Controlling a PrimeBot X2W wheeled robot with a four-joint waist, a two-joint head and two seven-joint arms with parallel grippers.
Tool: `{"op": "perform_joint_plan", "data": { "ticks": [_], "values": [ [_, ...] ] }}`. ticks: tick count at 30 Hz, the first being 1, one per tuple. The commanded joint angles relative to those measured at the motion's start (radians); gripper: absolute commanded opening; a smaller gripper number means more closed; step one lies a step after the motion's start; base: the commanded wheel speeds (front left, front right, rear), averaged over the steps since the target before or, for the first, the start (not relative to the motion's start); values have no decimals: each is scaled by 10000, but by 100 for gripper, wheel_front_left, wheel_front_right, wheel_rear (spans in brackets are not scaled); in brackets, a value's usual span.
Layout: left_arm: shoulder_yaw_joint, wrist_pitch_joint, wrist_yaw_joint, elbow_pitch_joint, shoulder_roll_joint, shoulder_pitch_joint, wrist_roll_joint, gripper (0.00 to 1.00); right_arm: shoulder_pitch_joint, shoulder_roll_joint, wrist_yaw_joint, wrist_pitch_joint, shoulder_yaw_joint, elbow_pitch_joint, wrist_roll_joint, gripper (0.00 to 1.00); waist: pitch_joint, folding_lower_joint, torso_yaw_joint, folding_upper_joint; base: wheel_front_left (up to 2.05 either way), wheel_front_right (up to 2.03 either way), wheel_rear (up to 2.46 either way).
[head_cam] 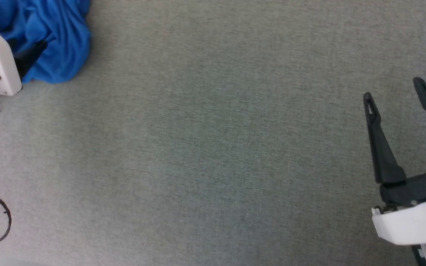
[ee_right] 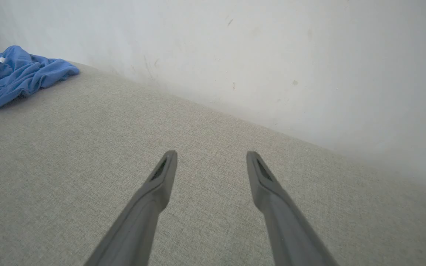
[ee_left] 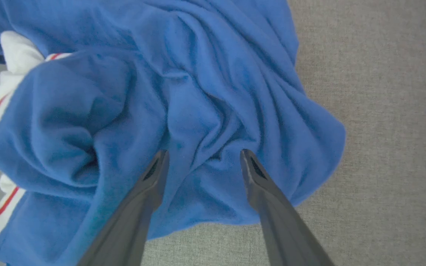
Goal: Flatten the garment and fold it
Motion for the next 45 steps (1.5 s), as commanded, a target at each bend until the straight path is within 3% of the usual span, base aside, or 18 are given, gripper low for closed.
{"op": "perform_joint_plan", "data": {
  "ticks": [1, 15, 16, 17, 31, 36, 45],
  "values": [
    [-71, 2, -52, 68, 56, -76, 7, 100, -87, -62, -9, 81, 14, -169, 48, 100, 216, -1, -175, 0, 0, 0, 0],
    [-651, 17, -138, 933, 125, 65, 65, 100, -293, 129, -9, 769, -378, -655, 1121, 100, 656, -1, -317, 0, 0, 0, 0],
    [-684, -9, -141, 966, 108, 74, 64, 20, -274, 133, -9, 777, -391, -662, 1136, 100, 656, -1, -316, 0, 0, 0, 0],
    [-713, -38, -144, 989, 103, 75, 56, 0, -264, 126, -9, 786, -404, -669, 1147, 100, 661, -1, -319, 0, 0, 0, 0],
    [198, -2489, -132, 1149, 209, -481, -94, 0, -383, 232, -9, 136, -434, -6, 1450, 100, -191, -1, -258, 0, 0, 0, 0],
    [709, -3476, -29, 691, 426, -936, -67, 0, -318, 397, -9, -552, -458, 645, 1695, 100, -1057, -1, -242, 0, 0, 0, 0],
    [1012, -3566, 253, -597, 535, -1772, -102, 0, 116, 544, -9, -1660, -719, 1662, 2168, 100, -2615, -1, -445, 0, 0, 0, 0]
  ]
}}
